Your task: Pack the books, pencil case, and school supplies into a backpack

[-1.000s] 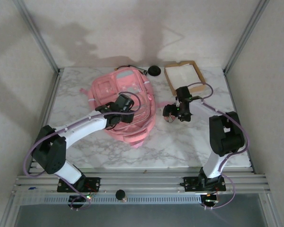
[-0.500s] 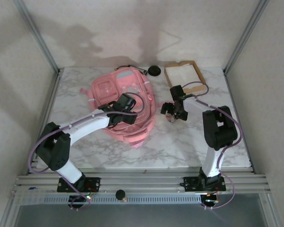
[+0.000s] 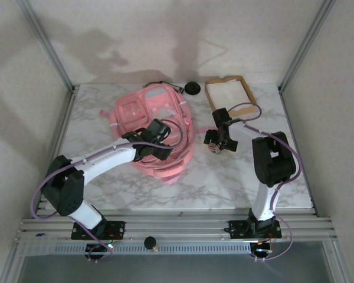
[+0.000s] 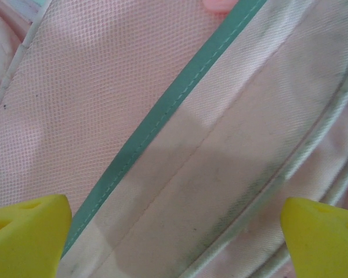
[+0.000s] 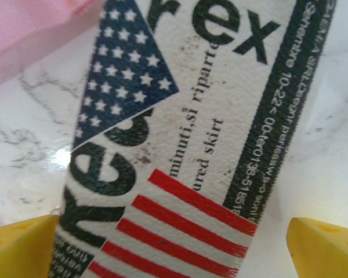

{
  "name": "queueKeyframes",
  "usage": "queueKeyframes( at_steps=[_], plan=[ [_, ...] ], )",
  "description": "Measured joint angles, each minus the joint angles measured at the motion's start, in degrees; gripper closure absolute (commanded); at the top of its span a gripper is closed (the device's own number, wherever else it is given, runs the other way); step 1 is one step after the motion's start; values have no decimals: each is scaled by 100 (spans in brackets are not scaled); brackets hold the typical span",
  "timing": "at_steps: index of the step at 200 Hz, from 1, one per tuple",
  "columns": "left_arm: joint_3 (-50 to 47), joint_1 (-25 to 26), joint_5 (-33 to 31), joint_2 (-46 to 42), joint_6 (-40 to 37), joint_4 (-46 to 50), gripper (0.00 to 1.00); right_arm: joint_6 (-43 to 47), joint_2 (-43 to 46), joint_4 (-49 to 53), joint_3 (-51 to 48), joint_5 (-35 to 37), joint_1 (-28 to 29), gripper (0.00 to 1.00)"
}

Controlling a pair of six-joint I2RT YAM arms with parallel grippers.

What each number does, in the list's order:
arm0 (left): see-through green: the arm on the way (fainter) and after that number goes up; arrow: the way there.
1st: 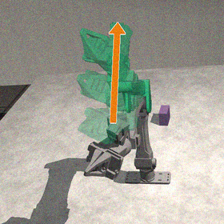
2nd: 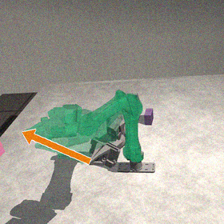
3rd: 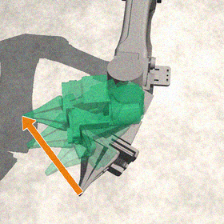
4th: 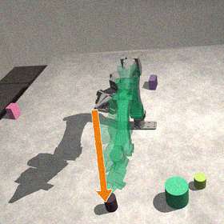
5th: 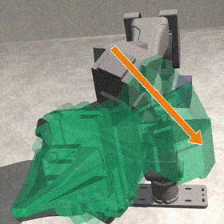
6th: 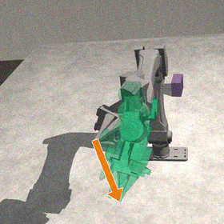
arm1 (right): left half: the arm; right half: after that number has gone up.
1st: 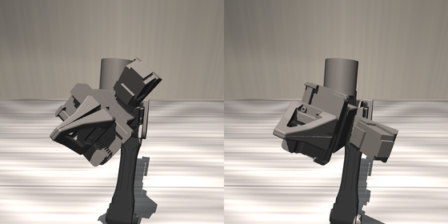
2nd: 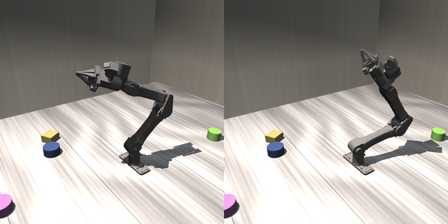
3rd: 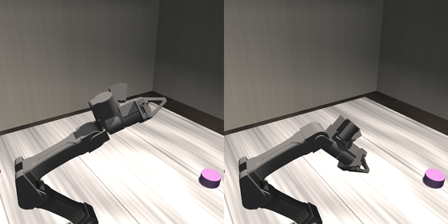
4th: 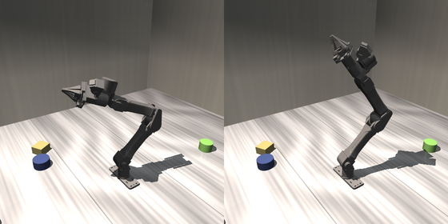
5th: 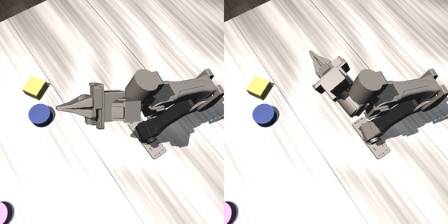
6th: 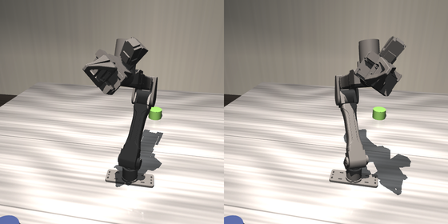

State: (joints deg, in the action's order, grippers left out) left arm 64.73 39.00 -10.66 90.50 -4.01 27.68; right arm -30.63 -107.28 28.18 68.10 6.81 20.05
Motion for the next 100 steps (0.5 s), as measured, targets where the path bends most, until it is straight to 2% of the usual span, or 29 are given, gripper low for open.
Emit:
queueKeyframes(
  at_steps=[28,68,82,100],
  plan=[
    [33,-28,-264,151,-192,28,13,87,68,-4,-116,9,-42,1],
    [267,-85,-317,236,-389,114,23,146,144,-9,-238,11,-42,2],
    [378,-138,-315,236,-437,144,30,149,153,-2,-238,35,-42,5],
    [468,-223,-299,234,-533,122,45,170,173,31,-238,79,-52,10]
  ],
)
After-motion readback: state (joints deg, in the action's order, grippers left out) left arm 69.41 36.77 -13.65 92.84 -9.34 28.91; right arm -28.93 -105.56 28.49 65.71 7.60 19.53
